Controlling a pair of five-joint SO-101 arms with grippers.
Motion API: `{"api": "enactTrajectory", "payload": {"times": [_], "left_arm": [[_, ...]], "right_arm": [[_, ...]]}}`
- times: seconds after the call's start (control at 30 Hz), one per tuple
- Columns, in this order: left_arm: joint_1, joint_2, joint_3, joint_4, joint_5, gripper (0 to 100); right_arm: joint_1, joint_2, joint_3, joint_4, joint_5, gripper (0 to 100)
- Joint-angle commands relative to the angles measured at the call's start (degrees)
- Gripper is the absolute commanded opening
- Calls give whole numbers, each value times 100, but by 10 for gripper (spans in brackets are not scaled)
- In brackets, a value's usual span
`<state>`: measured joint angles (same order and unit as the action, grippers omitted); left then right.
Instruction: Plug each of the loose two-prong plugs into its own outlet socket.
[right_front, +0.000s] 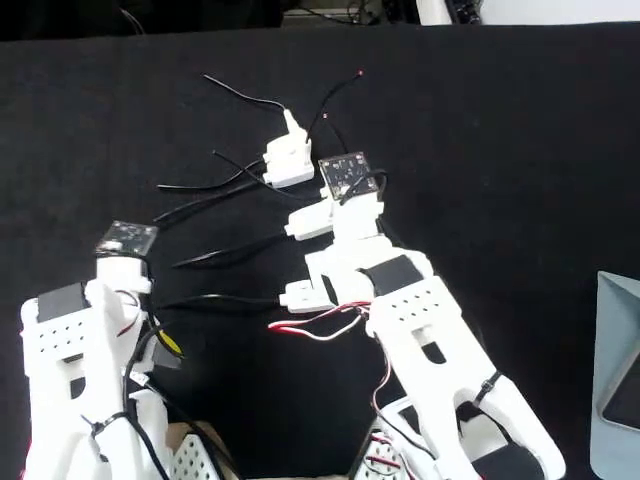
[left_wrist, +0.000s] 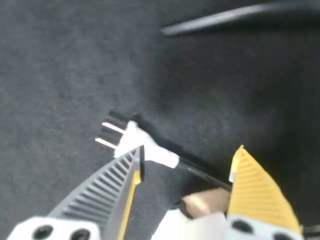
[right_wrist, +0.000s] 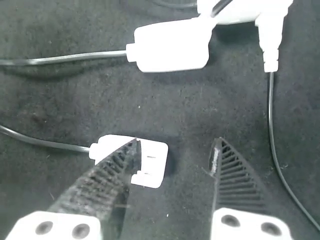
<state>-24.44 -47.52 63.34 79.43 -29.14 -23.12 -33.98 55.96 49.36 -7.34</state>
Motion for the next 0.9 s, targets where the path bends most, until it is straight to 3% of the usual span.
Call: {"api": "enactTrajectory", "payload": {"times": [0.0,0.33,0.57,0.87], "left_arm": [[-479,-35,-75,-316,765,285],[-1244,26,-75,-360,888,285],[-1323,88,84,-527,897,285],[-1314,1538,-13,-1134,932,285]], "right_arm": [[70,-171,-13,-114,-35,221],[70,-171,-13,-114,-18,221],[70,-163,-13,-114,-18,221],[70,-145,-13,-105,-18,220]]}}
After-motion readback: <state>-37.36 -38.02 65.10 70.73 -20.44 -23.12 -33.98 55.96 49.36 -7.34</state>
